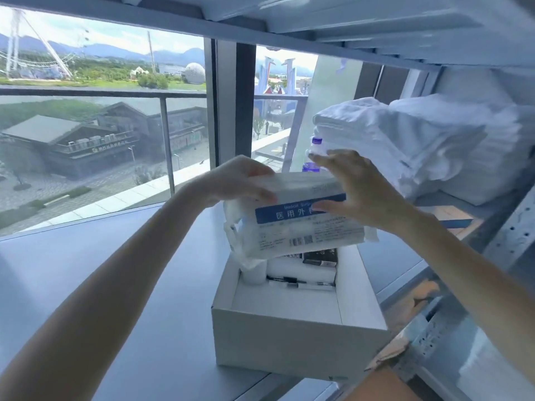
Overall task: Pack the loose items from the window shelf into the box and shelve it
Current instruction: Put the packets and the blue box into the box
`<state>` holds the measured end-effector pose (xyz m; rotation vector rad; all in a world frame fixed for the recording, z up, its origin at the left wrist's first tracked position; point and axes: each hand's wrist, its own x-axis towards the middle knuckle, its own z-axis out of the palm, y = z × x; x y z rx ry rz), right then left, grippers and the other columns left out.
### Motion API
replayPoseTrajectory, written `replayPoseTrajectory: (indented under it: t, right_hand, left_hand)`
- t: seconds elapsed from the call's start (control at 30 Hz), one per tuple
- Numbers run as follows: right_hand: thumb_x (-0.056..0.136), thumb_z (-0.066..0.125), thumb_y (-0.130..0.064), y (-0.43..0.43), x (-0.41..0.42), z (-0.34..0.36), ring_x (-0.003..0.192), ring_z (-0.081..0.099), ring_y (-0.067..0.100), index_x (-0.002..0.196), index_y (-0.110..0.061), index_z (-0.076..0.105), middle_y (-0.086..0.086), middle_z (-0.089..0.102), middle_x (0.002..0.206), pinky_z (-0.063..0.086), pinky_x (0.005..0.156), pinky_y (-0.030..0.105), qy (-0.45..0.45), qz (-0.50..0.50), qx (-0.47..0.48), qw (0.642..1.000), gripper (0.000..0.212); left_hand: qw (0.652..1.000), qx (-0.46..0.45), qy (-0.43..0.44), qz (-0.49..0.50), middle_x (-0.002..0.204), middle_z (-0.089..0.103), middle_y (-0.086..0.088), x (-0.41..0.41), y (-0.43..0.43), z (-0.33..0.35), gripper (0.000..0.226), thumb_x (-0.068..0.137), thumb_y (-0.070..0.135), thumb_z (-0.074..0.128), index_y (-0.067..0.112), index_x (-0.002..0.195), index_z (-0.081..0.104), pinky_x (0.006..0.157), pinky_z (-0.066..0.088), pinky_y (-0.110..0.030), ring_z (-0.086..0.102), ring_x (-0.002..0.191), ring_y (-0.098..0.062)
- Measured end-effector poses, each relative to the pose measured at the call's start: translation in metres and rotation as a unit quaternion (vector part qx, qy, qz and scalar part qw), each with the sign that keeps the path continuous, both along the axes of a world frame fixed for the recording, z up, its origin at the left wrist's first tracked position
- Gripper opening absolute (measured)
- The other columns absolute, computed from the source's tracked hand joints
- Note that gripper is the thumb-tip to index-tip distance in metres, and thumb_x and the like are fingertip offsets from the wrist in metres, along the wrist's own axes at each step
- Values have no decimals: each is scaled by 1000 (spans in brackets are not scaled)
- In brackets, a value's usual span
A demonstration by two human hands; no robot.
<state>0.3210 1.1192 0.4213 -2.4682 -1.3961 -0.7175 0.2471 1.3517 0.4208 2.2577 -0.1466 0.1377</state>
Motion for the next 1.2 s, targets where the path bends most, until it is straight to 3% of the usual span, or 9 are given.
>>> replayPoseTrajectory:
  t: [0.1,0.23,0.33,0.43,0.63,0.7,0.8,1.0,1.2]
  right_hand:
    - [72,75,-40,-4,5,-7,94,58,16,119,-19,59,-7,65,98,39,80,27,139,-42,-16,989,54]
    - [70,78,-38,-15,25,-19,69,49,-5,106,-20,63,-22,52,76,35,61,14,217,-56,18,974,43]
    - [71,78,-32,-14,31,-25,72,53,-3,104,-19,63,-21,55,79,37,60,6,269,-45,53,961,39]
    - [76,75,-30,-4,37,-27,85,54,10,114,-17,61,-15,56,86,39,70,13,269,-41,35,962,42]
    - [80,69,-22,11,68,-30,94,61,19,109,-15,64,6,66,108,49,84,33,237,-91,-89,963,29]
    - [79,69,-21,14,72,-34,91,61,18,105,-15,65,5,66,103,49,81,32,230,-98,-105,963,27]
    - [77,73,-21,16,76,-40,91,62,19,103,-14,63,2,63,95,51,82,36,226,-108,-100,963,29]
    - [71,76,-25,12,82,-49,88,60,20,99,-16,59,-2,58,89,51,79,37,214,-115,-112,963,34]
    - [70,77,-25,10,77,-65,89,56,20,101,-15,55,0,55,97,48,75,34,238,-102,-89,962,39]
  left_hand:
    - [1000,27,-4,-8,76,66,12,11,-13,-13,17,77,17,73,17,94,72,57,43,-9,60,66,-3]
    - [995,74,-26,62,86,63,6,16,-1,-29,29,73,16,78,18,100,68,57,48,-14,58,74,-9]
    - [992,53,-45,109,77,66,-3,16,5,-33,17,70,13,80,20,71,65,59,58,-30,64,69,-21]
    - [972,96,-99,190,72,68,-13,23,7,-39,16,68,17,80,8,70,67,64,58,-43,66,71,-31]
    - [941,143,-149,268,67,65,-18,42,8,-56,16,82,9,59,-3,72,64,46,39,-23,53,56,-19]
    - [944,182,-132,242,71,64,-17,48,8,-66,3,81,1,60,-2,80,61,54,51,-30,60,64,-24]
    - [934,239,-131,229,75,63,-11,56,7,-81,26,76,-3,65,3,100,55,58,54,-42,60,64,-29]
    - [867,435,-102,221,84,62,-3,69,4,-86,38,74,16,74,10,106,56,74,38,-28,52,85,-21]
    - [805,542,-26,240,110,52,-5,75,-8,-101,26,84,15,60,14,110,59,90,36,-34,47,106,-23]
